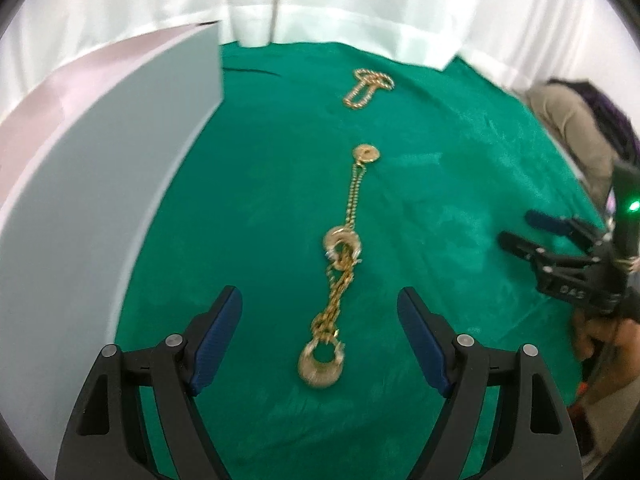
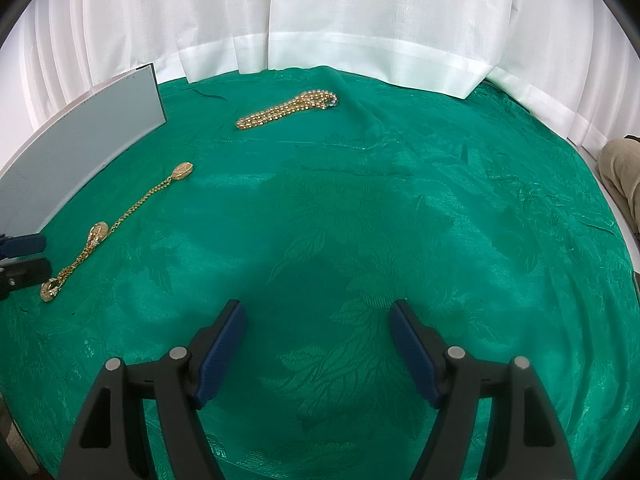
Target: Organize jewelry
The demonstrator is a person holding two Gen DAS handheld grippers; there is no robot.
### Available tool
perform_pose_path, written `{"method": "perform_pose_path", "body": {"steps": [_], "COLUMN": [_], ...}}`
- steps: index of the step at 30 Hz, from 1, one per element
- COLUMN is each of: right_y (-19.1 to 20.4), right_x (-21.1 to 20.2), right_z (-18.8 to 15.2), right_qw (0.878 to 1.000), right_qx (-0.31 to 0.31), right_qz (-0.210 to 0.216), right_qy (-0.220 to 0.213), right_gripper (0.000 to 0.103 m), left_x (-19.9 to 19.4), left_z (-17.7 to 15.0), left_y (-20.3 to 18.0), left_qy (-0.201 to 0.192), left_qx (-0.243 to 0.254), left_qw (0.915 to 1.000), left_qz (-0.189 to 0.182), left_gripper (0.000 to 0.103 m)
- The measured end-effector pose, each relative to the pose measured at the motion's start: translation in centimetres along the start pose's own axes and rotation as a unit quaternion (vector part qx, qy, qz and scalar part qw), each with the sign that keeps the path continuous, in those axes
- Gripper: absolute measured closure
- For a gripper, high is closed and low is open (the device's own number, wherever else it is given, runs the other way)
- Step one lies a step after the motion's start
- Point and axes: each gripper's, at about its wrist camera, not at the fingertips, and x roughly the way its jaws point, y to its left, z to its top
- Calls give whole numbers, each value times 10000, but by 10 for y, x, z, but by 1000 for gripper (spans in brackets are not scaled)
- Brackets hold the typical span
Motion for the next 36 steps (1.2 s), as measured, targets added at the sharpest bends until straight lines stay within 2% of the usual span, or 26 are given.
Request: {"method": "perform_pose_path", "body": {"steps": [2,6,8,9,11,13,15,17,20,23,25,28,31,32,33,34,36], "right_y": [0,0,0,0,-2,-5,-8,-12,-24,-34,-36,-31,-14,-5,3,9,6], "right_x": [0,0,0,0,-1,-1,3,12,45,104,135,168,176,178,178,177,166], "right_z": [0,0,0,0,3,16,44,87,152,203,221,237,243,244,244,244,244], "right_qw": [10000,10000,10000,10000,9998,9965,9876,9835,9821,9718,9668,9618,9695,9752,9813,9851,9868], "right_qx": [1,0,-1,8,126,372,686,874,1191,1657,1922,2251,2207,1982,1673,1478,1458], "right_qz": [0,-1,-3,-5,57,481,1094,1310,1245,1194,981,695,181,-47,-249,-227,126], "right_qy": [0,0,1,1,169,572,895,888,763,1174,1366,1393,1048,980,920,846,699], "right_gripper": [27,27,27,27,27,27,27,27,27,27,27,26,29,36,69,83,95], "left_x": [11,32,32,31,31,28,25,22,19,16,13,10,10,10,10,9,2], "left_z": [7,18,21,22,23,21,16,12,6,2,-2,-6,-7,-6,-5,-3,-1], "left_y": [-6,-18,-20,-20,-15,-7,-1,3,7,12,14,17,16,17,19,22,26], "left_qy": [45,98,-4,-17,-32,-77,-105,-116,-118,-126,-119,-138,-164,-160,-151,-154,-228], "left_qx": [93,291,323,298,196,69,-39,-113,-212,-256,-283,-328,-307,-331,-375,-442,-525], "left_qw": [9999,9988,9989,9991,9996,9998,9999,9999,9997,9996,9995,9994,9994,9993,9992,9989,9981], "left_qz": [100,388,338,294,212,144,91,48,21,28,32,8,35,17,-24,-95,-213], "left_gripper": [24,42,73,80,81,81,81,81,81,81,81,81,81,81,81,81,81]}}
